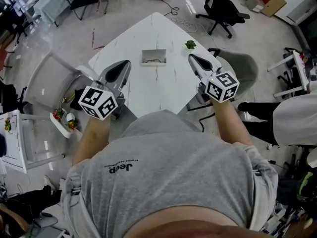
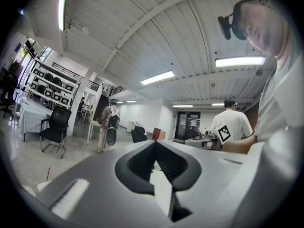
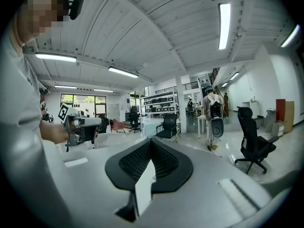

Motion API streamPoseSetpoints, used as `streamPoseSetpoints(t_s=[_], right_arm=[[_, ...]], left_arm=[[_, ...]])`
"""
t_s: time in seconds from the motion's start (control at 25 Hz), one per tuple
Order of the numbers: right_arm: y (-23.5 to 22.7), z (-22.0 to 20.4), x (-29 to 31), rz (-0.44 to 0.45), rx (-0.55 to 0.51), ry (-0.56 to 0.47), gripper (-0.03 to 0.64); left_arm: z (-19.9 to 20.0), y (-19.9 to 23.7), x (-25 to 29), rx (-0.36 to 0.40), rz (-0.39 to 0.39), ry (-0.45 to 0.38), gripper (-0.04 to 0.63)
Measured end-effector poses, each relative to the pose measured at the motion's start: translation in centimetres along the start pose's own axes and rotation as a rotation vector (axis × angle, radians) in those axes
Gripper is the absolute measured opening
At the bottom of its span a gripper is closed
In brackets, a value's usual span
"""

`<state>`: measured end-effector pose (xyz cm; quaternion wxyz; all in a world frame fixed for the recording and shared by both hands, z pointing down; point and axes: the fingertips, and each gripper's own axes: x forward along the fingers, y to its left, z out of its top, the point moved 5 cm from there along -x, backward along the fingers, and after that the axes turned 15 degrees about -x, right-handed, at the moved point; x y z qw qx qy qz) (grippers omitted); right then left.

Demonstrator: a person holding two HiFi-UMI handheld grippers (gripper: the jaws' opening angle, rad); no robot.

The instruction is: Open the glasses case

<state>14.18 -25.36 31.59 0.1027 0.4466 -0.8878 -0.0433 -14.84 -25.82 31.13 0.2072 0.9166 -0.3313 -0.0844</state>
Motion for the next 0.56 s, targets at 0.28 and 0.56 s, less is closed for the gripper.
streamPoseSetpoints(t_s=[0.28,0.56], right_arm=[[0.30,-0.07,-0.23,-0.002,-0.009,0.007,0.002],[0.62,-0.38,-0.24,0.008,-0.011,0.009,0.002]], left_arm=[[0.05,-0.02,-0.50,0.006,0.005,-0.004,0.049],[-0.28,-0.07,-0.77,-0.003,0.010,-0.006,0.049]])
